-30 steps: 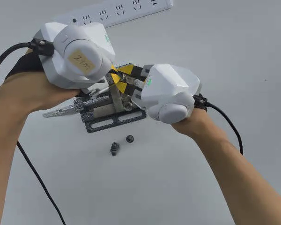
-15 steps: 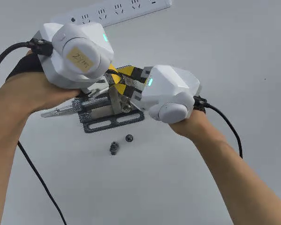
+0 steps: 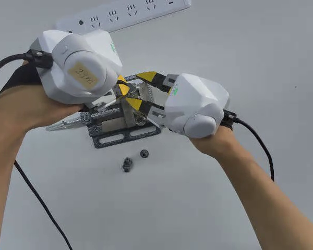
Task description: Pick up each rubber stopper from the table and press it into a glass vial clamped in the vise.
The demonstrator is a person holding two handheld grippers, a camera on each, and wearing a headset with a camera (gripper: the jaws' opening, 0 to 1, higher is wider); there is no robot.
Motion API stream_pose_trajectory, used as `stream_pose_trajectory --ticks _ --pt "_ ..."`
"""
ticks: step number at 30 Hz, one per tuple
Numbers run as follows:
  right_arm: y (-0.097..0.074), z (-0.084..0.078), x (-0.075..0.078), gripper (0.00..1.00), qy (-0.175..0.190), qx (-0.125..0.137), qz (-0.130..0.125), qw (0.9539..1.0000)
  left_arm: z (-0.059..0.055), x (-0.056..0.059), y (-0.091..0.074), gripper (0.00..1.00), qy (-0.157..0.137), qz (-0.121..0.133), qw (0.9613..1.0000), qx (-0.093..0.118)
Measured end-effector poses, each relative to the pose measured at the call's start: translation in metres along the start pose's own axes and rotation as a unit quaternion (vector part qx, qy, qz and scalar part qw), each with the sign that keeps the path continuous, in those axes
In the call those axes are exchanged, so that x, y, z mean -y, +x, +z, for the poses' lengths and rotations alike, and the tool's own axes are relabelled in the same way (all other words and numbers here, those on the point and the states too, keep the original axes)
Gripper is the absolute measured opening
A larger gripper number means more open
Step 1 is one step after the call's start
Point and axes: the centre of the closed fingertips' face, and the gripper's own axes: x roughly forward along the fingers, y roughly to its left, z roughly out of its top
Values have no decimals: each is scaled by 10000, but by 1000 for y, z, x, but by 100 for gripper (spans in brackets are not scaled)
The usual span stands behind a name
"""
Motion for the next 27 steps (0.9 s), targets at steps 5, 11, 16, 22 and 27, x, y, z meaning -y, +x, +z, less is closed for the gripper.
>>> stream_pose_trajectory --ticks 5,11,16,22,27 --pt "0 5 -3 16 -62 44 40 10000 0 0 1 0 -25 -20 10000 37" --pt "0 7 -1 9 -218 65 35 9997 1 0 1 0 -48 -31 10000 56" --pt "2 5 -3 8 -348 63 37 9994 1 0 1 0 -44 -52 10000 36" --pt "1 2 -4 8 -424 69 73 9990 1 3 1 0 -65 -107 9999 38" --pt "0 0 -3 8 -350 98 74 9993 2 4 3 0 -69 -122 9999 72"
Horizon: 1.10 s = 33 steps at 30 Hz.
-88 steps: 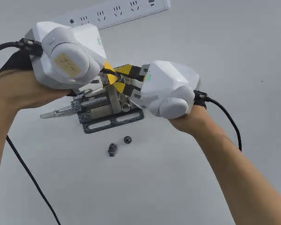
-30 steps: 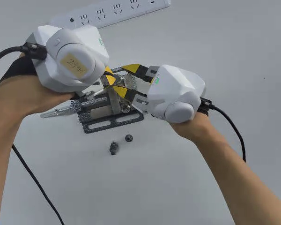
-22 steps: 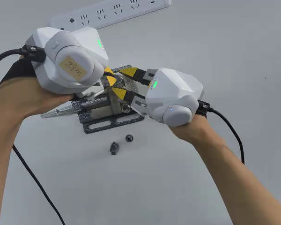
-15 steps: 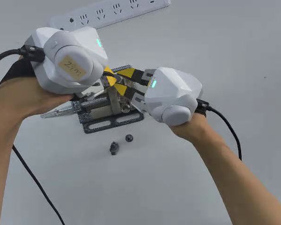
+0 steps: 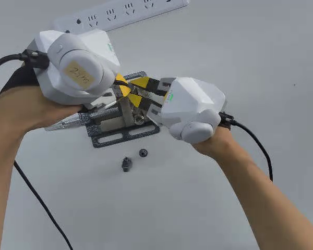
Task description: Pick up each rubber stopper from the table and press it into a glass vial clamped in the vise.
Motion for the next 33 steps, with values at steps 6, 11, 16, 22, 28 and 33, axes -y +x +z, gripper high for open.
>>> stream_pose_trajectory --ticks 6,11,16,22,28,33 --pt "1 0 0 9 -2 -4 -1 10000 0 -2 0 0 -56 11 10000 -8" --pt "1 -1 1 11 25 -23 -12 10000 0 -1 1 0 -92 19 10000 -2" --pt "-2 -4 3 23 129 -54 -57 9999 0 -1 1 0 -115 20 9999 16" --pt "-5 -6 5 35 284 -60 -137 9995 0 -1 1 0 -84 28 10000 14" --pt "-10 -6 7 48 455 5 -237 9987 1 0 2 0 -75 26 10000 -30" --pt "-11 -7 8 54 531 25 -291 9982 1 0 2 0 -40 36 10000 -84"
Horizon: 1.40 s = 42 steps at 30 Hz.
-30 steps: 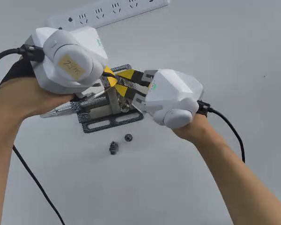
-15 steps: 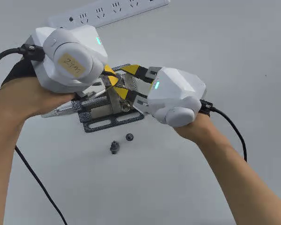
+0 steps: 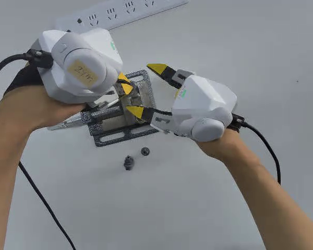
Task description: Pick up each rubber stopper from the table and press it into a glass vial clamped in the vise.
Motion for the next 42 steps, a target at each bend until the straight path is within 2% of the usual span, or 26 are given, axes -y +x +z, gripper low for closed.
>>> stream_pose_trajectory --ticks 4,7,8,9,10,13,15,17,23,27,31,36,38,42 --pt "-2 1 1 58 51 6 -19 10000 1 1 1 0 121 25 9999 -57" --pt "-3 2 1 61 78 26 -31 10000 3 -3 2 0 2 37 10000 -7" --pt "-3 2 1 62 74 25 -32 10000 2 -9 4 0 59 213 9997 -37" --pt "-3 2 1 63 74 24 -31 10000 -3 -7 3 0 175 93 9996 -180" --pt "-4 2 1 63 76 21 -37 10000 -3 -8 2 0 -27 138 9998 -158" --pt "-9 4 3 63 102 23 -85 9999 -3 -8 1 0 28 126 9999 -62" --pt "-9 3 5 63 110 19 -107 9999 -1 -5 1 0 91 85 9999 -37" --pt "-10 3 5 63 112 12 -116 9999 -1 3 -1 0 36 -95 9999 -15" --pt "-9 5 3 63 132 26 -95 9999 -8 9 -2 0 56 -142 9999 -38" --pt "-8 5 2 62 136 32 -86 9999 -7 9 -2 0 87 -128 9999 14" --pt "-5 9 -3 54 41 117 35 9999 -7 6 -2 0 56 -131 9999 32" --pt "3 3 -11 39 -198 92 232 9995 -7 7 -3 0 56 -134 9999 45" --pt "5 1 -14 30 -271 70 337 9990 -6 7 -3 0 15 -157 9999 61" --pt "9 2 -14 23 -427 91 353 9984 -6 6 -3 0 -39 -167 9998 110"
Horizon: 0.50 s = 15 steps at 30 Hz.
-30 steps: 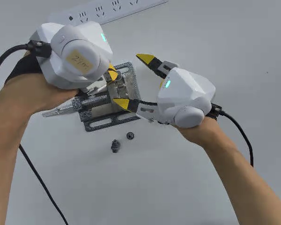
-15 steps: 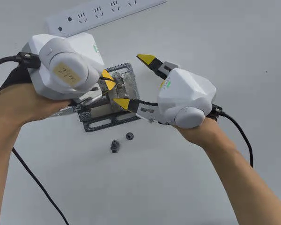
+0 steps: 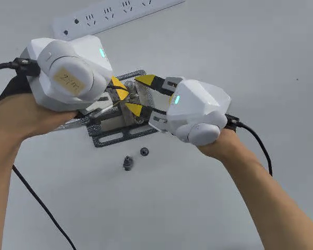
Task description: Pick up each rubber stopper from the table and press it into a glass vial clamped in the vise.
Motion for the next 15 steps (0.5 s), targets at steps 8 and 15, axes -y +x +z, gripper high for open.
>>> stream_pose_trajectory --ticks 8,15 --pt "8 2 0 20 -131 27 107 9999 4 -2 1 0 -29 36 10000 76" --pt "9 4 3 11 -307 24 76 9995 3 -1 0 0 -80 12 9999 108"
